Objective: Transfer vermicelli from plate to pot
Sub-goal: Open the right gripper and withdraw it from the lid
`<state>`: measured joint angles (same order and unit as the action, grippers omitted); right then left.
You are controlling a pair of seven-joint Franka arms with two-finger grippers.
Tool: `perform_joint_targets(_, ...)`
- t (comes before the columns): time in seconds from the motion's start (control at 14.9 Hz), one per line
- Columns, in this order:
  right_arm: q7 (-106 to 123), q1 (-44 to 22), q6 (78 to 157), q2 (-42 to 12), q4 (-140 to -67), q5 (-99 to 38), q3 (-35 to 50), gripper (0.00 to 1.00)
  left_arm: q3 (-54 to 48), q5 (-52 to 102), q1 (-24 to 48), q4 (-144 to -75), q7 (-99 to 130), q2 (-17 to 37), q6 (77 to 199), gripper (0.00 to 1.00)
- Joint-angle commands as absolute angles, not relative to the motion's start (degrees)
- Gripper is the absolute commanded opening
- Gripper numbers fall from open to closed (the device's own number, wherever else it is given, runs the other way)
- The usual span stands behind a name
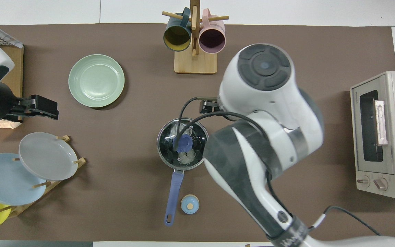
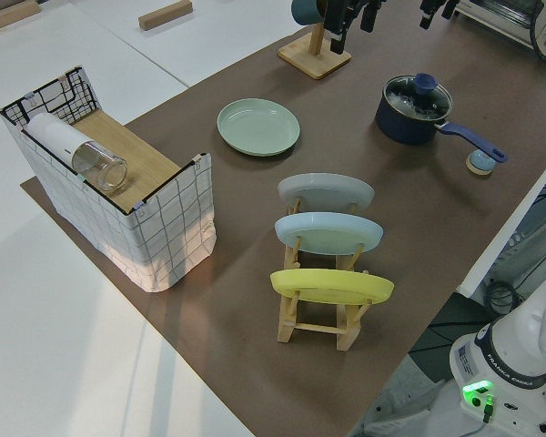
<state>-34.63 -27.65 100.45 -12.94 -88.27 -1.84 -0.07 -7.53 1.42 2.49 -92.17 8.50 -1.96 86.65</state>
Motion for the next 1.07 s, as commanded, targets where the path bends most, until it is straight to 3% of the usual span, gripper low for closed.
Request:
perform_joint_targets(0.0, -30.16, -22.43, 94.59, -7.14, -89.38, -1.49, 0.53, 1.0, -8.0, 1.49, 1.58, -92.64, 8.53, -2.9, 86.4, 1.0)
perform_joint_targets(0.27, -19.29, -13.29, 86.77, -0.8, -88.6, -1.32, 0.18, 1.0, -8.0, 1.49, 1.58, -92.64, 8.53, -2.9, 86.48, 1.0)
perform_joint_targets(0.67, -5.37, -2.21, 84.19, -0.44, -88.85, -0.7, -0.44, 1.0, -8.0, 1.49, 1.58, -92.64, 8.53, -2.9, 86.48, 1.0)
perform_joint_targets(1.0, -4.31, -0.97, 84.81, 0.53, -89.82, 1.93, -0.18, 1.0, -8.0, 1.49, 1.58, -92.64, 8.53, -2.9, 86.4, 1.0)
